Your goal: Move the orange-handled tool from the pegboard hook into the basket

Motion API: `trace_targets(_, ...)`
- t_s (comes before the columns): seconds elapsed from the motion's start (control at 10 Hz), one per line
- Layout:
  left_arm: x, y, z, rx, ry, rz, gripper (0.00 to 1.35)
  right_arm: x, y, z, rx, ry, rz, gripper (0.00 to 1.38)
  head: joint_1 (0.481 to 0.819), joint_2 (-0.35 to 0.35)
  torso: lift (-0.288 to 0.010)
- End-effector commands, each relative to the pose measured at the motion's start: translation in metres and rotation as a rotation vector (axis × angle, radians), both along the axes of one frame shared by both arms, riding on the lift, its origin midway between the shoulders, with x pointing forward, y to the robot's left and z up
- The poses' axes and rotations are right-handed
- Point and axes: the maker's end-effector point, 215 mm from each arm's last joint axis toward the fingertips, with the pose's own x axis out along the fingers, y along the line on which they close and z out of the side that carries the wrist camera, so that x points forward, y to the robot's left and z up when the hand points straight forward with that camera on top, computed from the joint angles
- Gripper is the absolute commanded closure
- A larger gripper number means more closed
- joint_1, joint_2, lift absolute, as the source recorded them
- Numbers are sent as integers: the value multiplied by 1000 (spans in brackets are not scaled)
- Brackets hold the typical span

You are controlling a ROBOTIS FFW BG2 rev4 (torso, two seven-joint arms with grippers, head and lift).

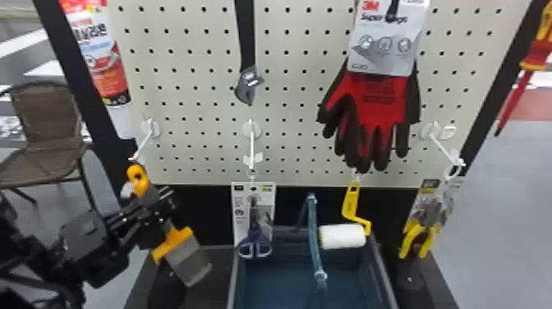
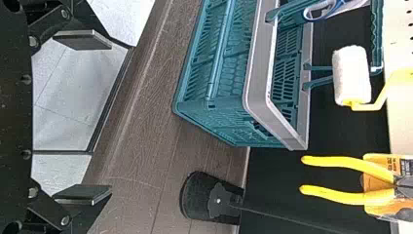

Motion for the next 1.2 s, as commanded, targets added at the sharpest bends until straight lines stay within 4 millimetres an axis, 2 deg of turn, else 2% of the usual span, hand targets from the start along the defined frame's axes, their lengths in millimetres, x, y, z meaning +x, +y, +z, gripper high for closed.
trace_targets(0.0, -8, -15, -4, -59, 10, -28, 1188, -1, 0, -1, 2, 3, -2, 237, 549, 0, -100)
trace_targets(0.1, -10, -27, -7, -128, 16, -45, 1188, -1, 0, -2, 2, 7, -3, 237, 549, 0, -100)
trace_targets(0.4, -4, -49, -35, -311, 66, -62, 1190, -3, 0, -4, 9, 13, -7, 237, 549, 0, -100)
trace_targets(0.8, 5, -68, -48, -430, 52, -71, 1188, -7, 0, -10, 23, 26, -15, 237, 549, 0, -100)
trace_targets(1.1, 10, -80, -75, -507, 85, -57, 1188, -10, -1, -13, 33, 35, -21, 237, 549, 0, -100)
